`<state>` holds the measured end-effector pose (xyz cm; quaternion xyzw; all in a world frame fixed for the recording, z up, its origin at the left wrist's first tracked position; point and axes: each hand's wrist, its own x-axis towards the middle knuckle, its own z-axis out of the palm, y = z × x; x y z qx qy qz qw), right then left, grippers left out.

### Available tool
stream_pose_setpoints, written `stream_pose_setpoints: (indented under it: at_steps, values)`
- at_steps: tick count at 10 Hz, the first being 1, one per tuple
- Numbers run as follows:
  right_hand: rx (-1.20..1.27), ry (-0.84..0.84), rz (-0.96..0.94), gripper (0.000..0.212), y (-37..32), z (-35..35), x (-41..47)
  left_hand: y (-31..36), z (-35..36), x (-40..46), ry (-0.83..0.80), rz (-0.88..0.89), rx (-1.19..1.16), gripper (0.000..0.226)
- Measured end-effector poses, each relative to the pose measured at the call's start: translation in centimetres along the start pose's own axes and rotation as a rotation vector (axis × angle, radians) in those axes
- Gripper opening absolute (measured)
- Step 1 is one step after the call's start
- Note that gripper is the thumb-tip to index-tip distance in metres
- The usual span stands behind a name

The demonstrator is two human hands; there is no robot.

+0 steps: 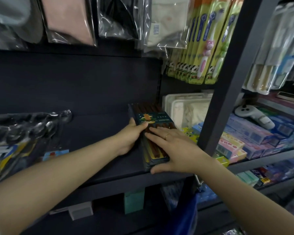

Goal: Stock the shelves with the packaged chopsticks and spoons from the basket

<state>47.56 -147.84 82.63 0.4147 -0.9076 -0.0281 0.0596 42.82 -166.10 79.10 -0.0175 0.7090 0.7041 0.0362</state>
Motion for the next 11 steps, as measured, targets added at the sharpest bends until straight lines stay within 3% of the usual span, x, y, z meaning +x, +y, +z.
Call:
stream_pose_setpoints:
  at_steps: [2, 4, 5, 7, 8, 9, 10, 11]
  values:
    - [-0.062, 0.024, 0.058, 0.113, -1.8, 0.0, 1.3, -0.3, 1.3, 0.1, 0.108, 0.017, -0.235, 0.067]
    - [-0.064, 0.003, 0.017, 0.105, 0.2, 0.2, 0.6, -0.3, 0.0, 0.0, 0.023, -0.010, -0.156, 0.053]
    - [-0.058, 0.013, 0.006, 0.103, 0.5, 0.2, 0.6, 0.0, -0.5, -0.1, -0.009, 0.026, -0.034, 0.043]
    - [-0.043, 0.031, 0.007, 0.102, 0.7, 0.3, 1.1, 0.7, -0.4, -0.7, 0.066, 0.035, 0.139, 0.057]
    - [0.012, -0.005, 0.007, 0.103, 0.9, 0.0, 1.0, 1.7, -0.4, -2.3, 0.105, 0.067, 0.270, 0.040]
    - [0.057, -0.052, 0.004, 0.107, 0.7, -0.7, 0.8, 2.9, -1.5, -5.3, 0.184, 0.237, 0.623, 0.031]
    - [0.230, 0.121, 0.034, 0.098, -1.2, -1.4, 0.5, 3.8, -3.2, -9.4, 0.278, 0.387, 0.874, 0.028]
    - [0.178, 0.315, 0.031, 0.064, -4.1, -1.4, 0.8, 3.8, -5.3, -13.5, 0.316, 0.456, 1.039, 0.033]
